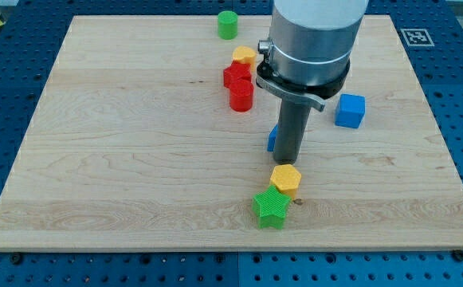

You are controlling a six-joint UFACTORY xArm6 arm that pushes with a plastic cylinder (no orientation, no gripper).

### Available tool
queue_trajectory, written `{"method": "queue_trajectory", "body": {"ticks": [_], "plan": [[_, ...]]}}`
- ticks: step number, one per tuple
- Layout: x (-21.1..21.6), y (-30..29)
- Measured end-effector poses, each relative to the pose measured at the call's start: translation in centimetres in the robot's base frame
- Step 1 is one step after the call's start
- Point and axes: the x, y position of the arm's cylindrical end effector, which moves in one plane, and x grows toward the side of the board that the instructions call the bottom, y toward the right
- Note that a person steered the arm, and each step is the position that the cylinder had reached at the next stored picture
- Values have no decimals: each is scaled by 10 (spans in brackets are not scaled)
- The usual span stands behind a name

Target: Drag the blue triangle to the left of the blue cube

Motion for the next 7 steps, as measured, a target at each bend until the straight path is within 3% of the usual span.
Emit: {"method": "queue_trajectory", "body": {"ticks": [2, 5, 7], "plan": [[-4, -45], [-18, 6], [-38, -23]]}}
